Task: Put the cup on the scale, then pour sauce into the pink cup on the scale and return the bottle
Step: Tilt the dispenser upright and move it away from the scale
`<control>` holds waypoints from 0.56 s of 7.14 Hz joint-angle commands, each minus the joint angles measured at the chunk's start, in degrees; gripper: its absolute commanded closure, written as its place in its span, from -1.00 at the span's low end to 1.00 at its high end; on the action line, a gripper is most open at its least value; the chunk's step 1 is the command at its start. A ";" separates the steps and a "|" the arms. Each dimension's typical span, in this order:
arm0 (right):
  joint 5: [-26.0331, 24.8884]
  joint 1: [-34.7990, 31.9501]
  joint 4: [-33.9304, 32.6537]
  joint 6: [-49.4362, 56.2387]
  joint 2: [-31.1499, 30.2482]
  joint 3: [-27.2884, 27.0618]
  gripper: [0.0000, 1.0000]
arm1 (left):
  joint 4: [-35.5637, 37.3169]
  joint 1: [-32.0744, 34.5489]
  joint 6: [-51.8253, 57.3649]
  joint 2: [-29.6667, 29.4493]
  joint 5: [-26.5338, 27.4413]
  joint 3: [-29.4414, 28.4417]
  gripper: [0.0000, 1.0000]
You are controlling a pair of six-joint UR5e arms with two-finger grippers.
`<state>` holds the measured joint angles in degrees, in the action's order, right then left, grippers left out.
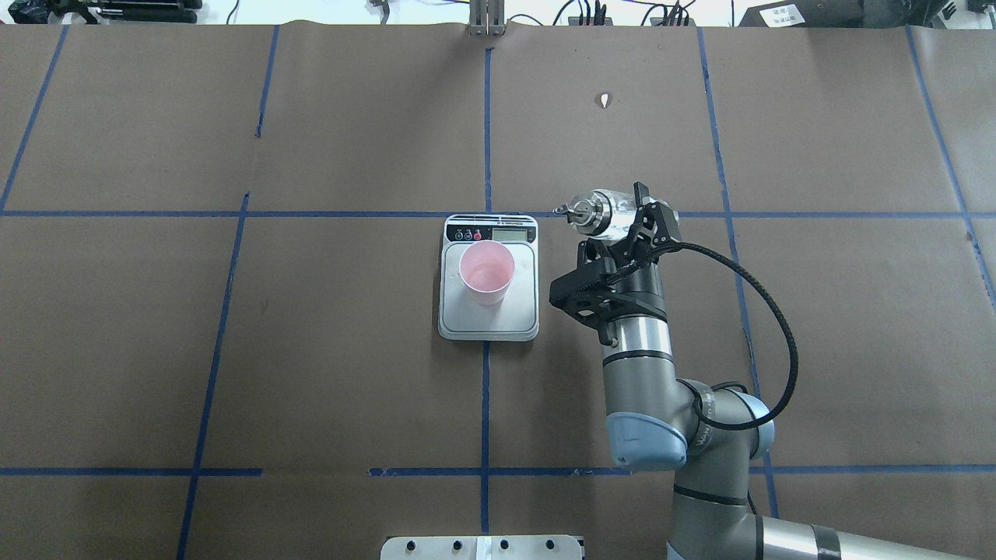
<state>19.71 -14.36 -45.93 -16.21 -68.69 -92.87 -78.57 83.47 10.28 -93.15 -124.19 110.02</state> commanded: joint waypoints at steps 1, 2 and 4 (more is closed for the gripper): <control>5.83 -1.27 0.05 -10.97 -6.17 -4.85 1.00 | 0.17 0.38 0.00 -0.01 0.00 0.19 -1.00; 7.87 -1.63 0.06 -11.82 -8.19 -7.83 1.00 | 0.18 0.38 0.00 -0.01 0.00 0.19 -1.00; 12.34 -2.42 0.05 -21.00 -10.58 -9.17 1.00 | 0.18 0.82 0.00 -0.01 0.00 0.19 -1.00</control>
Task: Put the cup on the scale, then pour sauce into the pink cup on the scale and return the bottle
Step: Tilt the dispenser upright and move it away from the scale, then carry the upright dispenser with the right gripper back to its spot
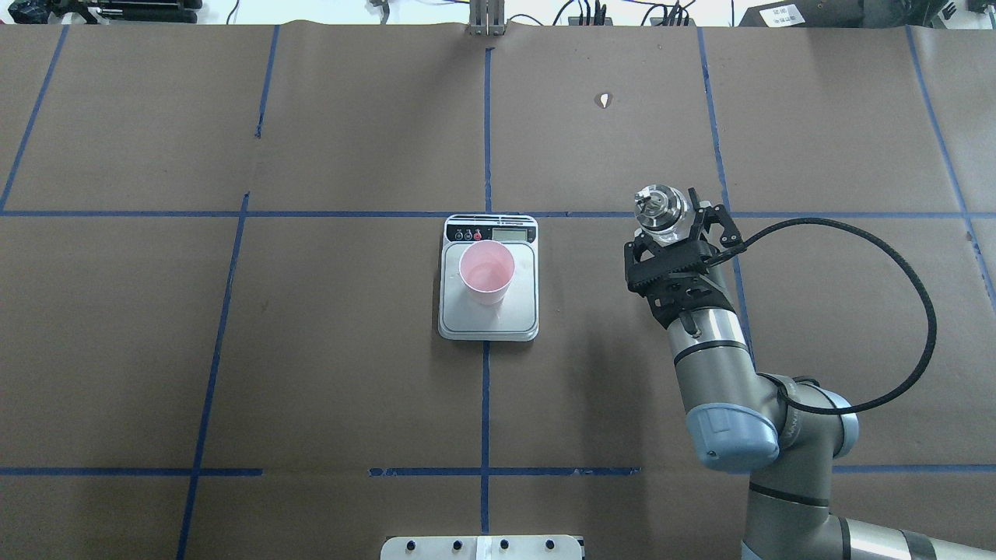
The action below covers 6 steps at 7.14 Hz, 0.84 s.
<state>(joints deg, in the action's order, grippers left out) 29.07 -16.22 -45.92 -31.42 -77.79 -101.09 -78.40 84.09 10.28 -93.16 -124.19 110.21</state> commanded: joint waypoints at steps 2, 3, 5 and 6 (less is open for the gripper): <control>5.28 -0.92 0.04 -13.10 -5.25 -3.40 1.00 | 0.01 0.54 0.00 0.09 0.00 0.00 -1.00; 6.68 -1.62 2.48 -14.62 -7.44 -4.98 1.00 | 0.01 0.64 0.00 0.09 0.09 -0.08 -1.00; 8.10 -1.97 11.00 -18.13 -13.16 -4.64 1.00 | 0.01 0.64 0.00 -0.09 0.09 -0.08 -1.00; 8.10 -1.98 11.11 -23.98 -13.27 -4.29 1.00 | 0.01 0.64 0.00 -0.09 0.09 -0.08 -1.00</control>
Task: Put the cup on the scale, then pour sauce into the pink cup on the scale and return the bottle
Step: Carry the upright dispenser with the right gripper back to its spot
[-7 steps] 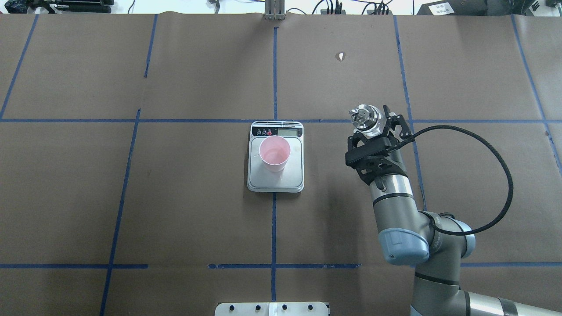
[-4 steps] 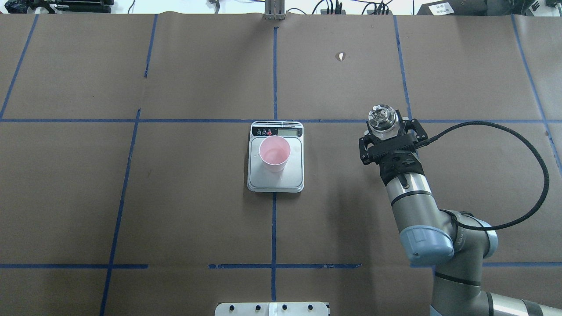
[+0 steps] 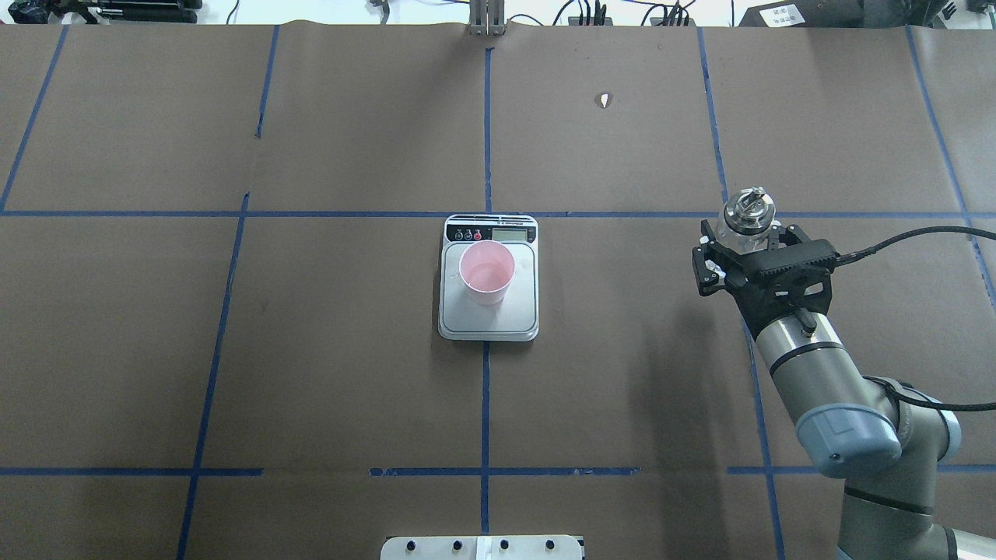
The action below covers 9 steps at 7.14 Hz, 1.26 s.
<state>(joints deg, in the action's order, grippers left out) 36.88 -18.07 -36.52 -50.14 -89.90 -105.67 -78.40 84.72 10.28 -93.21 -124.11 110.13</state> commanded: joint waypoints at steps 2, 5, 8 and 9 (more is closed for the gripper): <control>0.30 -0.12 1.72 -12.29 -2.73 1.07 1.00 | -0.09 0.10 0.00 -0.31 0.18 0.08 -1.00; 0.30 -0.12 1.72 -16.65 -3.35 5.19 1.00 | 0.00 0.18 0.00 -0.31 0.18 0.44 -1.00; 0.21 -0.12 1.89 -17.89 -2.74 8.38 1.00 | 0.00 0.18 0.00 -0.31 0.18 0.35 -1.00; 0.30 -0.21 1.81 -17.71 -2.83 6.98 1.00 | 0.00 0.18 0.00 -0.31 0.27 0.26 -1.00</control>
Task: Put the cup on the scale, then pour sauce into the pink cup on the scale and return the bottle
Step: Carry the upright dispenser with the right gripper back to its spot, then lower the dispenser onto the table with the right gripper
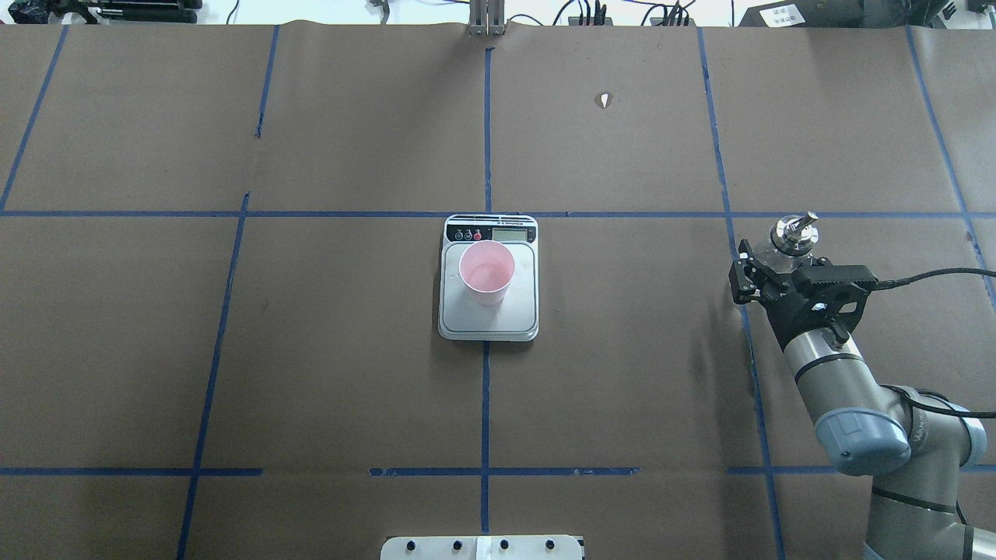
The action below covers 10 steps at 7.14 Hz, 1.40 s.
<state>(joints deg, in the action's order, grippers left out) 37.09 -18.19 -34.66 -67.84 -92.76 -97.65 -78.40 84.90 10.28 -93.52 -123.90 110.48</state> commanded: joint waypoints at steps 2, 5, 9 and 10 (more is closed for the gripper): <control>0.09 -0.09 -0.06 -0.01 -0.05 -1.14 1.00 | 0.00 0.00 0.00 0.00 0.07 -0.01 -1.00; 0.09 0.00 -0.05 -0.10 -0.14 -1.14 1.00 | 0.00 0.00 -0.09 0.00 0.07 0.08 -1.00; 0.09 0.09 -0.14 0.86 -0.14 -0.44 1.00 | 0.00 0.09 -0.09 0.00 0.07 0.17 -1.00; 0.09 0.09 -0.14 0.87 -0.23 -0.35 1.00 | 0.00 0.17 -0.09 0.00 0.07 0.17 -1.00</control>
<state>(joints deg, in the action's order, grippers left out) 37.15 -18.12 -34.79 -67.10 -92.95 -98.10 -78.40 85.02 10.20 -93.55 -123.84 110.63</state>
